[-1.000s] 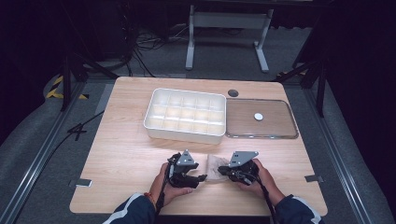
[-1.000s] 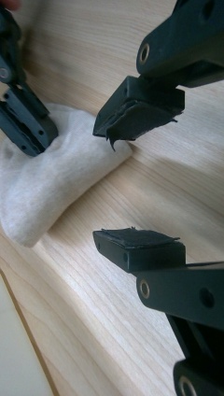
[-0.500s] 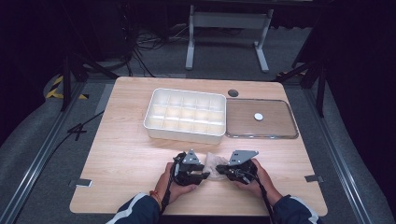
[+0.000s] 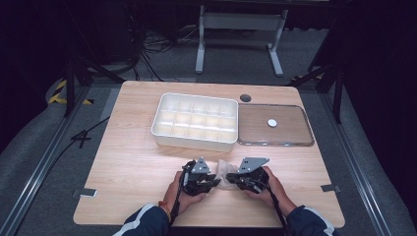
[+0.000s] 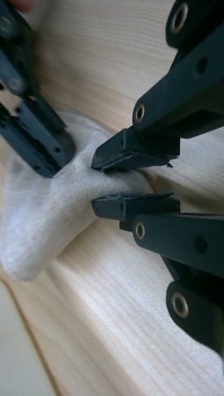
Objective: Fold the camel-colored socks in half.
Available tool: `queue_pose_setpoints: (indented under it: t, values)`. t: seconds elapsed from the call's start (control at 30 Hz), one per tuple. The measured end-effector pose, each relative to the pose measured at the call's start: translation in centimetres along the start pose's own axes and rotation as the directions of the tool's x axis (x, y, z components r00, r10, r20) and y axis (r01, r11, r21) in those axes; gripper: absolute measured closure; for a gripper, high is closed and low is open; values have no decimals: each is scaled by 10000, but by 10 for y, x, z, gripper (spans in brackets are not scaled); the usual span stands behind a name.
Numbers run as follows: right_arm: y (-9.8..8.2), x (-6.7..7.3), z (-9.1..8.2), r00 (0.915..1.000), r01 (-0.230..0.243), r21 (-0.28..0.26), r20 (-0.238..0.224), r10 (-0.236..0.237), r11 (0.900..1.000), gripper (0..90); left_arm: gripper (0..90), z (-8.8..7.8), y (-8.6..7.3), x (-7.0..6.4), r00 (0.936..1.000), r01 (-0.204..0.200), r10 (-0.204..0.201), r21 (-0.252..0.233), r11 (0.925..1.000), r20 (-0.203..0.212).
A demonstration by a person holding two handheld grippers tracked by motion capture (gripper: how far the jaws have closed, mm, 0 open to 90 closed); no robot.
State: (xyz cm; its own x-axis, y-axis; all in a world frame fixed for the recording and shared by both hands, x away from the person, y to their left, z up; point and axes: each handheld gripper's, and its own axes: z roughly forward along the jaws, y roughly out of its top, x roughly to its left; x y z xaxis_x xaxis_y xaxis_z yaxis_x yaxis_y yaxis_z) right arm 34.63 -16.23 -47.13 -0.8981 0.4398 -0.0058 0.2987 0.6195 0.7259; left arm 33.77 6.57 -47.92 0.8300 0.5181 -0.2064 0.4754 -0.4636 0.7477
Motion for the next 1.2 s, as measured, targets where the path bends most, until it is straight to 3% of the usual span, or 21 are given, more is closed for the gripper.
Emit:
queue_pose_setpoints:
  t: [0.07, 0.13, 0.27, 0.5, 0.6, 0.7, 0.73, 0.8, 0.9, 0.93, 1.03, 1.2]
  values:
    - [0, 0, 1, 10000, -51, -11, -39, 51, 10000, 851, 691, 1, 1, 2, 9998, 198, -196, -231, 9995, 57]
    - [1, 1, 1, 10000, 5, 4, -16, -5, 10000, 851, 629, 3, 3, 4, 9992, 406, -405, -163, 9990, 70]
    - [3, 3, 3, 9998, 182, 69, 122, -183, 9998, 851, 601, 5, 4, 4, 9987, 501, -501, 37, 9987, 43]
    - [5, 4, 4, 9995, 263, 61, 175, -264, 9996, 849, 766, 3, 4, 2, 9998, 174, -174, 41, 9998, -108]
    - [4, 4, 4, 9998, 159, 36, 141, -160, 9999, 848, 764, 1, 4, 2, 9993, 175, -176, -19, 9998, -315]
    - [4, 4, 3, 9997, 189, 50, 135, -189, 9998, 849, 582, -5, 4, 6, 9939, 583, -587, -64, 9983, -936]
    - [4, 4, 3, 9998, 168, 38, 141, -169, 9999, 849, 546, -7, 4, 8, 9913, 892, -903, -160, 9959, -957]
    - [3, 3, 3, 9998, 156, 18, 141, -157, 9999, 849, 491, -11, 3, 12, 9909, 995, -995, -50, 9950, -906]
    - [3, 3, 3, 9999, 136, 3, 46, -136, 9999, 849, 490, -11, 2, 11, 9931, 964, -956, 92, 9953, -676]
    - [3, 3, 3, 9999, 140, 3, 42, -140, 9999, 849, 490, -9, 2, 9, 9950, 797, -779, 270, 9965, -632]
    - [3, 3, 3, 9997, 221, 23, 114, -221, 9998, 849, 496, -3, 2, 4, 9965, 498, -454, 621, 9968, -698]
    - [3, 3, 3, 9997, 231, 20, 108, -231, 9997, 849, 511, 0, 2, -1, 9947, 192, -120, 704, 9973, -1017]
